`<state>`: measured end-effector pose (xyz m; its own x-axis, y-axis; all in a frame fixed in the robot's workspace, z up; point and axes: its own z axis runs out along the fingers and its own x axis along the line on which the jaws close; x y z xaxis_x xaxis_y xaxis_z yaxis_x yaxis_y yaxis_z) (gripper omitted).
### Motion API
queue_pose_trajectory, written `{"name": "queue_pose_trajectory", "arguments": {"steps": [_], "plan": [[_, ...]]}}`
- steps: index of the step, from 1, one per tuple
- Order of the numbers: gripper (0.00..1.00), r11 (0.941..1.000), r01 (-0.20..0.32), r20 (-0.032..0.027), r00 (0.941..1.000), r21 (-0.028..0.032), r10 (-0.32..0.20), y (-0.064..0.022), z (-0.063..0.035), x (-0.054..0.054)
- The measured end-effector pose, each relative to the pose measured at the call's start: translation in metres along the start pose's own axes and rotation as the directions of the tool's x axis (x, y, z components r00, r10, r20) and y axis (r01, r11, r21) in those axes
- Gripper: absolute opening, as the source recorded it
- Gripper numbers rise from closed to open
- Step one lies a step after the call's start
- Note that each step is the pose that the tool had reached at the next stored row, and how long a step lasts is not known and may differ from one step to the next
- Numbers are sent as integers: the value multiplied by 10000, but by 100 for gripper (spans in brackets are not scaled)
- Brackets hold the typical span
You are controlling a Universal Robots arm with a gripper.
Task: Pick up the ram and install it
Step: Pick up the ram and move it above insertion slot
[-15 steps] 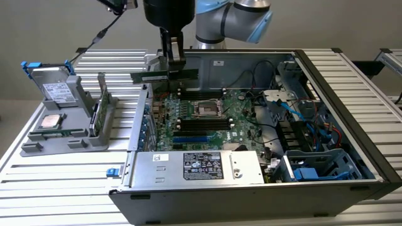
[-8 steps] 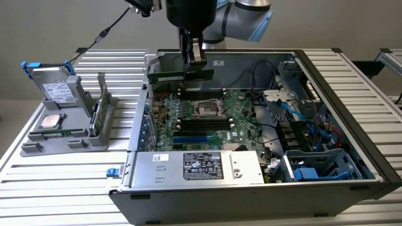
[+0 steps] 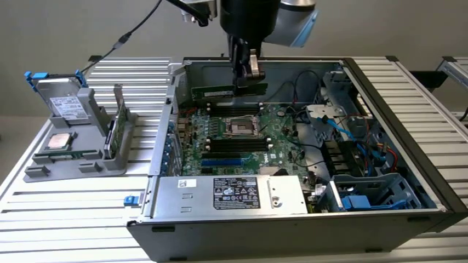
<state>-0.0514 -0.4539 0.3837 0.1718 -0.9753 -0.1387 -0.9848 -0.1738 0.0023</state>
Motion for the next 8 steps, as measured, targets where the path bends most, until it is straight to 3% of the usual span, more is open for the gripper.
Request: {"name": "queue_pose_trajectory", "arguments": {"steps": [8], "plan": [[14, 10000, -81, 161, 9998, 38, 80, -187, 76, 43]]}}
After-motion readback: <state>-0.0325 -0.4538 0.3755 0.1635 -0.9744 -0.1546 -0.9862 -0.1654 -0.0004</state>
